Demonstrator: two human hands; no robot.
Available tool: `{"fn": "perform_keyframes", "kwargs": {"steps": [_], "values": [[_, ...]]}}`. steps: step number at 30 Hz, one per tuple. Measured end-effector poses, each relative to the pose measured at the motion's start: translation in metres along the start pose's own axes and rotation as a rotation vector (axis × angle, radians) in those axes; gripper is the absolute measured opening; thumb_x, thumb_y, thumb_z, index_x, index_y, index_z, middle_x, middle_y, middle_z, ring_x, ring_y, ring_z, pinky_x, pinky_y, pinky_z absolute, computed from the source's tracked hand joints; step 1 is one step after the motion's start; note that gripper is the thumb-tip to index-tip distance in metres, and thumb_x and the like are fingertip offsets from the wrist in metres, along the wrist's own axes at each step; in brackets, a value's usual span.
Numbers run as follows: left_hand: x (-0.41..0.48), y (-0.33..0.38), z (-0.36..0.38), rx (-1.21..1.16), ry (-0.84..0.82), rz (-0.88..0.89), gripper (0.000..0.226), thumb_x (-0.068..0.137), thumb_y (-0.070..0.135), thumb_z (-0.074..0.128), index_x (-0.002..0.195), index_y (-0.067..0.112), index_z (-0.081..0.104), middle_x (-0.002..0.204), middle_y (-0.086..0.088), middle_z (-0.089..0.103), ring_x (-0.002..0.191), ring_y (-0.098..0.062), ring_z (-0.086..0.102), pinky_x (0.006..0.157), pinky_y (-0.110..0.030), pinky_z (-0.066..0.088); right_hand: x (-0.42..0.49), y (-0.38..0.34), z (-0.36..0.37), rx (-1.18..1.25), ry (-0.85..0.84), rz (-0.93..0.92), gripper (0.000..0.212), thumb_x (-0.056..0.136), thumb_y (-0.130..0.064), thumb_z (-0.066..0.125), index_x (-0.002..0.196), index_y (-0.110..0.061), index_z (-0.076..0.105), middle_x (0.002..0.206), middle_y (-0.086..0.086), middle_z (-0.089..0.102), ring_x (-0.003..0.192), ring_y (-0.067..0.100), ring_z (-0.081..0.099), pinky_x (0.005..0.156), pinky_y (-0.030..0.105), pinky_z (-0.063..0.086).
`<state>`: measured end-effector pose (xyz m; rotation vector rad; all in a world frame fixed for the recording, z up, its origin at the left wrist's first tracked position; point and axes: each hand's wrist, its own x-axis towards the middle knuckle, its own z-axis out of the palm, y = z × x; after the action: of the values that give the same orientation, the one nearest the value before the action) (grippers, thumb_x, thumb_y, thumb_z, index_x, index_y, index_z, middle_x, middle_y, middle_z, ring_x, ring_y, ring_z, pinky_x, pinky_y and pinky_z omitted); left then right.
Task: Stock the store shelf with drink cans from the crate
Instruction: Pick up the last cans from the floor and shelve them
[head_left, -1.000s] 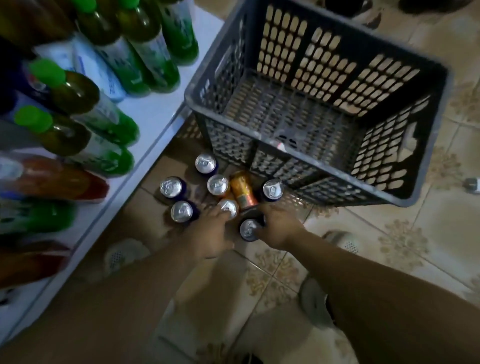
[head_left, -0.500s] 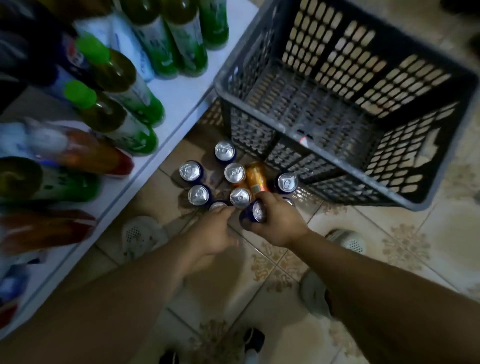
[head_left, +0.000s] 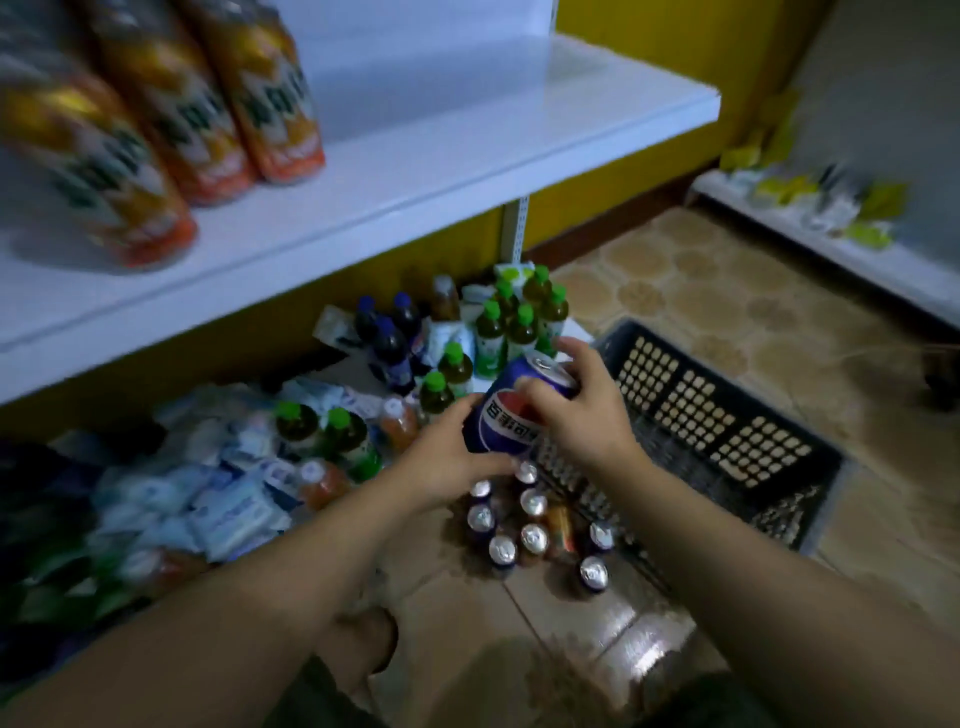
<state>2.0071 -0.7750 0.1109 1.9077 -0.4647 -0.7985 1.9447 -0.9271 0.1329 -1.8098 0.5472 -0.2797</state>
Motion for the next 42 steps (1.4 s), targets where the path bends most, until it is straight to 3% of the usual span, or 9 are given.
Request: {"fn": "perform_keyframes", "kwargs": {"steps": [5, 9, 18, 21, 24, 31, 37, 40, 42], "values": [[-0.065, 0.051, -0.049, -0.071, 0.233, 0.117, 0.052, 0.074, 0.005, 0.077, 0.115, 0.019, 0.047, 0.1, 0.007, 0.061, 0.087, -0.003, 0.06, 0.065, -0.013, 0.051, -0.027, -0.096, 0.021, -0.002, -0.148, -0.198, 0.075, 0.071, -0.041, 0.081, 0.135, -0.03, 0.044, 0.12, -0.008, 0.056, 0.104, 0.012, 0.062, 0.087, 0.034, 0.056], [-0.118, 0.067, -0.092, -0.125, 0.299, 0.163, 0.062, 0.074, 0.004, 0.077, 0.126, 0.013, 0.045, 0.114, -0.003, 0.064, 0.102, -0.014, 0.063, 0.084, -0.029, 0.053, -0.055, -0.164, 0.045, -0.093, -0.208, -0.36, 0.077, 0.071, -0.038, 0.081, 0.137, -0.028, 0.044, 0.119, -0.007, 0.055, 0.104, 0.013, 0.06, 0.087, 0.031, 0.054], [-0.219, 0.065, -0.19, -0.024, 0.583, 0.176, 0.061, 0.077, 0.008, 0.076, 0.126, 0.02, 0.042, 0.107, 0.01, 0.06, 0.092, 0.002, 0.056, 0.068, -0.01, 0.047, -0.097, -0.263, 0.145, -0.063, -0.399, -0.581, 0.072, 0.072, -0.034, 0.082, 0.134, -0.024, 0.047, 0.113, -0.009, 0.054, 0.102, 0.012, 0.058, 0.086, 0.028, 0.052], [-0.245, 0.051, -0.226, 0.067, 0.638, 0.099, 0.074, 0.076, 0.018, 0.078, 0.137, 0.02, 0.036, 0.112, 0.009, 0.058, 0.1, -0.003, 0.057, 0.077, -0.015, 0.046, -0.1, -0.282, 0.183, -0.043, -0.481, -0.578, 0.076, 0.073, -0.034, 0.081, 0.138, -0.022, 0.043, 0.124, -0.004, 0.055, 0.106, 0.016, 0.058, 0.089, 0.033, 0.054], [-0.266, 0.032, -0.266, 0.204, 0.654, -0.043, 0.086, 0.077, 0.035, 0.076, 0.147, 0.022, 0.026, 0.138, -0.002, 0.048, 0.126, -0.016, 0.047, 0.093, -0.026, 0.043, -0.098, -0.295, 0.221, -0.046, -0.543, -0.56, 0.076, 0.074, -0.031, 0.081, 0.139, -0.024, 0.041, 0.13, -0.002, 0.053, 0.111, 0.017, 0.056, 0.094, 0.039, 0.053], [-0.295, -0.032, -0.36, 0.589, 0.718, -0.408, 0.074, 0.091, 0.057, 0.046, 0.149, 0.016, 0.026, 0.157, -0.005, 0.026, 0.141, -0.021, 0.029, 0.114, -0.034, 0.026, -0.082, -0.308, 0.299, -0.07, -0.643, -0.521, 0.073, 0.08, -0.021, 0.078, 0.14, -0.026, 0.037, 0.139, -0.001, 0.047, 0.122, 0.022, 0.05, 0.1, 0.04, 0.048], [-0.299, -0.064, -0.414, 0.749, 0.723, -0.621, 0.074, 0.088, 0.072, 0.028, 0.15, 0.035, 0.016, 0.161, 0.006, 0.006, 0.147, -0.02, 0.005, 0.116, -0.055, 0.002, -0.064, -0.304, 0.361, -0.021, -0.675, -0.535, 0.067, 0.082, -0.019, 0.075, 0.135, -0.03, 0.035, 0.118, -0.011, 0.048, 0.107, 0.011, 0.049, 0.091, 0.032, 0.046], [-0.29, -0.076, -0.422, 0.784, 0.739, -0.644, 0.076, 0.085, 0.077, 0.023, 0.15, 0.041, 0.007, 0.16, 0.011, -0.004, 0.148, -0.017, -0.005, 0.115, -0.058, -0.004, -0.054, -0.303, 0.396, -0.025, -0.66, -0.566, 0.067, 0.084, -0.024, 0.073, 0.138, -0.032, 0.034, 0.132, -0.004, 0.05, 0.117, 0.016, 0.051, 0.096, 0.036, 0.046], [-0.288, -0.081, -0.424, 0.793, 0.751, -0.632, 0.076, 0.085, 0.077, 0.023, 0.15, 0.042, 0.005, 0.16, 0.012, -0.005, 0.147, -0.016, -0.007, 0.115, -0.057, -0.005, -0.045, -0.307, 0.419, -0.031, -0.653, -0.614, 0.071, 0.085, -0.025, 0.072, 0.144, -0.029, 0.032, 0.135, -0.003, 0.051, 0.119, 0.016, 0.051, 0.095, 0.03, 0.044]]}}
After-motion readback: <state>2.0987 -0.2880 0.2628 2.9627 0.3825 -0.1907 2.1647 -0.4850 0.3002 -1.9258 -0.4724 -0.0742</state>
